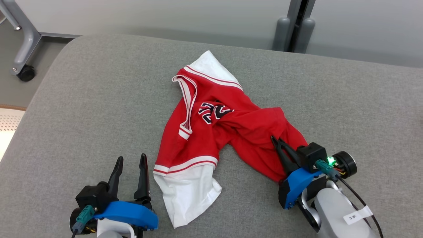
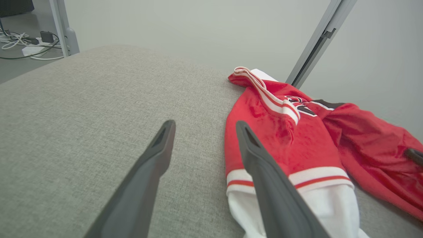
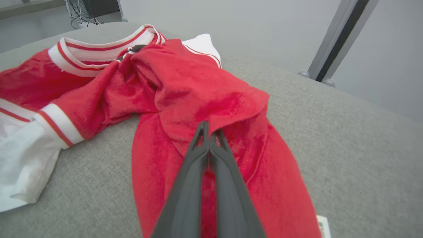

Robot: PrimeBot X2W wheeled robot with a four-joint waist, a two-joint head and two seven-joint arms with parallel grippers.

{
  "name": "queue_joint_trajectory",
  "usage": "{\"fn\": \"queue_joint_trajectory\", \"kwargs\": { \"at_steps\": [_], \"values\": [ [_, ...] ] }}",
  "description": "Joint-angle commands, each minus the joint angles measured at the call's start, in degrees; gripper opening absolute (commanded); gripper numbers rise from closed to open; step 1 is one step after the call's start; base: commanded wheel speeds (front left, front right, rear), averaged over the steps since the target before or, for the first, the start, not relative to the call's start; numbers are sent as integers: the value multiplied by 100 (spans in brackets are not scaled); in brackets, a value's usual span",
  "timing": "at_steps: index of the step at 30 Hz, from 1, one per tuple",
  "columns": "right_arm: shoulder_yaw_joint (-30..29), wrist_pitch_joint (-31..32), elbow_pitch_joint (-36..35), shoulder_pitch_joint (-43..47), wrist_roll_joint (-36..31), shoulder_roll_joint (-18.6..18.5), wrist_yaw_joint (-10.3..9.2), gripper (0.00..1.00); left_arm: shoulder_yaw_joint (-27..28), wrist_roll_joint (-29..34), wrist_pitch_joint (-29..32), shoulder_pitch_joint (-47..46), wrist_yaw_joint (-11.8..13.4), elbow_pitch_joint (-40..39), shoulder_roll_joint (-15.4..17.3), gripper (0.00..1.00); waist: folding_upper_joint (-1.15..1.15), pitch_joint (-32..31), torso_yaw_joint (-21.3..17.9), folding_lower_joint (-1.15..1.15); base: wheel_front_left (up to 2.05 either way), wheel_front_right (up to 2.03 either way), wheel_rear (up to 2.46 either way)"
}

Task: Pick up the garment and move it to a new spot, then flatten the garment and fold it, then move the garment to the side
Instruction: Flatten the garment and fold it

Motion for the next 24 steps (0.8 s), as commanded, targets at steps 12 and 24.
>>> {"fn": "queue_joint_trajectory", "kwargs": {
  "at_steps": [12, 24],
  "values": [
    [-628, 235, -2218, 1559, 182, -42, 0, 0, 80, 53, -15, 277, 4, 36, -4, 100, 0, -478, -537, 0, 0, 0, 0],
    [-1125, 1399, -4402, 3704, 278, -147, -1, 0, 333, 202, -16, 366, -41, -79, 76, 100, 0, -510, -1356, 0, 0, 0, 0]
  ]
}}
